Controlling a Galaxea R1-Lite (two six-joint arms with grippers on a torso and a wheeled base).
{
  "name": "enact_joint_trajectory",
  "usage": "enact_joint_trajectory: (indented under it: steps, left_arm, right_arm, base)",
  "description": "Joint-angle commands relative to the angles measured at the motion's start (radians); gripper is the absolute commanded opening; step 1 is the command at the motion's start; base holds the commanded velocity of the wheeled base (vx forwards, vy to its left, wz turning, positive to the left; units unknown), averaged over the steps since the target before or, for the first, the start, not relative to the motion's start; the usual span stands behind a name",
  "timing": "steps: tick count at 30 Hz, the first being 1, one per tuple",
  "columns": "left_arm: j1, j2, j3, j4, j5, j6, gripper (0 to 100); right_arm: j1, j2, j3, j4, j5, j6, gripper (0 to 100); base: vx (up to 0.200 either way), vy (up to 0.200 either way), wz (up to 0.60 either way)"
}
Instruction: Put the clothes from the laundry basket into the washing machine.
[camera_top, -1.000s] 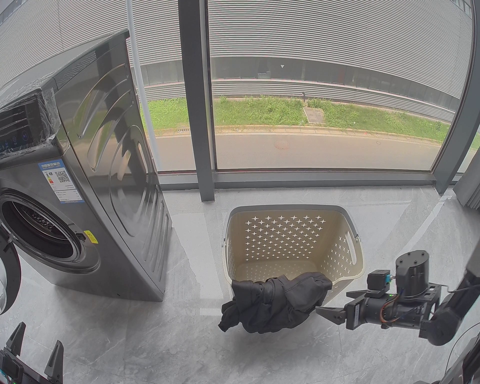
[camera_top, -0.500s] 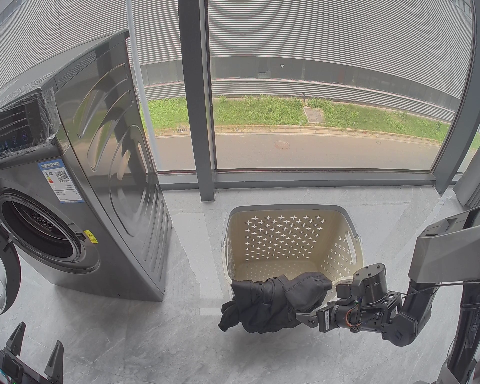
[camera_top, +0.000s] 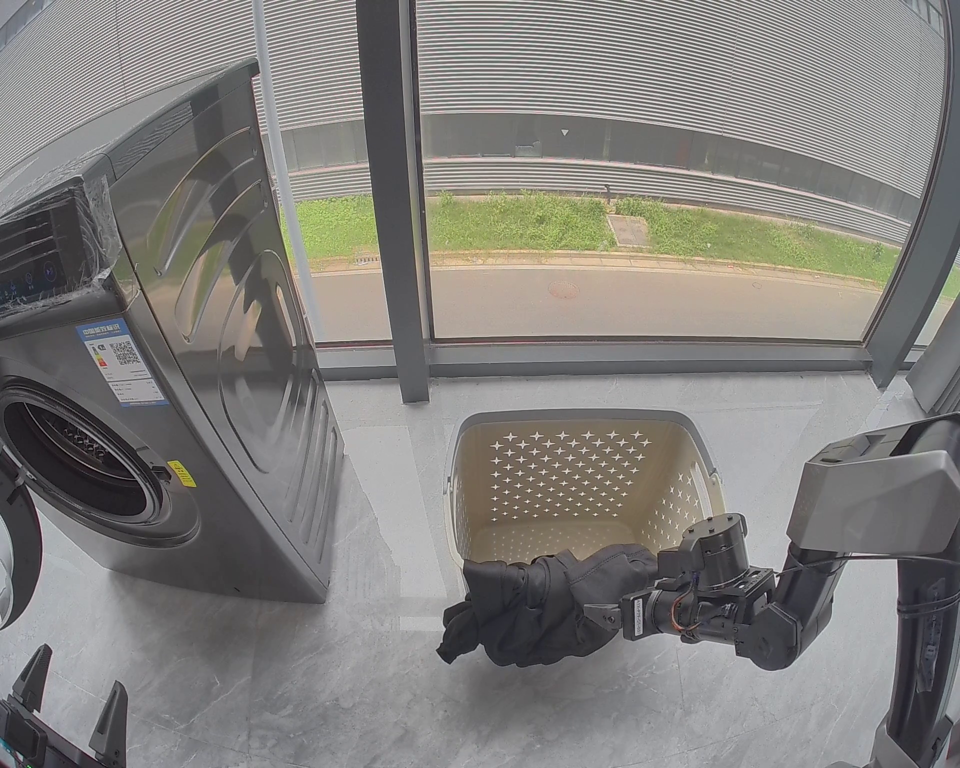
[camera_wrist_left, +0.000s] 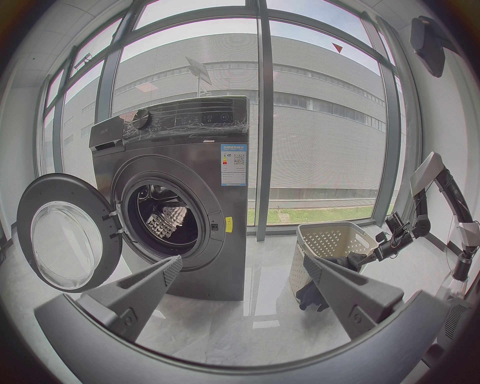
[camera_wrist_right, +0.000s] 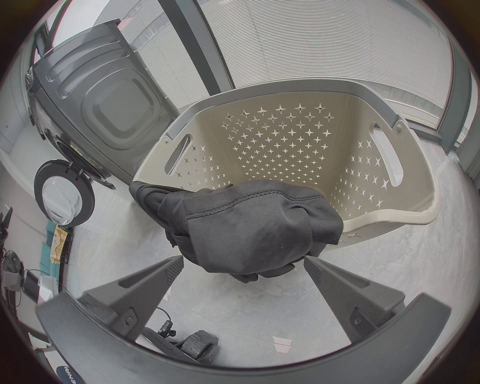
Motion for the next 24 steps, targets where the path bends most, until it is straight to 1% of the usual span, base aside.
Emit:
enact_joint_trajectory:
  steps: [1, 7, 12, 18, 23, 24]
  left_arm:
    - [0.0, -0.016, 0.016, 0.0, 0.0, -0.002, 100]
    - [0.0, -0.016, 0.016, 0.0, 0.0, -0.002, 100]
    - [0.0, -0.016, 0.016, 0.0, 0.0, -0.002, 100]
    - [0.0, -0.016, 0.016, 0.0, 0.0, -0.002, 100]
    - [0.0, -0.016, 0.016, 0.0, 0.0, -0.002, 100]
    - [0.0, -0.016, 0.016, 0.0, 0.002, -0.002, 100]
  right_arm:
    - [-0.01, 0.028, -0.027, 0.003, -0.006, 0.0, 100]
    - [-0.012, 0.053, -0.066, 0.006, -0.01, 0.0, 100]
    - [-0.01, 0.065, -0.106, 0.042, -0.029, 0.0, 100]
    - [-0.01, 0.076, -0.148, 0.069, -0.032, 0.005, 100]
    - [-0.009, 0.081, -0.174, 0.071, -0.061, 0.005, 100]
    - [-0.009, 0.079, -0.172, 0.071, -0.061, 0.005, 0]
  base:
    - [0.0, 0.0, 0.0]
    - [0.0, 0.0, 0.0]
    - [0.0, 0.0, 0.0]
    - [0.0, 0.0, 0.0]
    - [0.0, 0.0, 0.0]
    - [0.0, 0.0, 0.0]
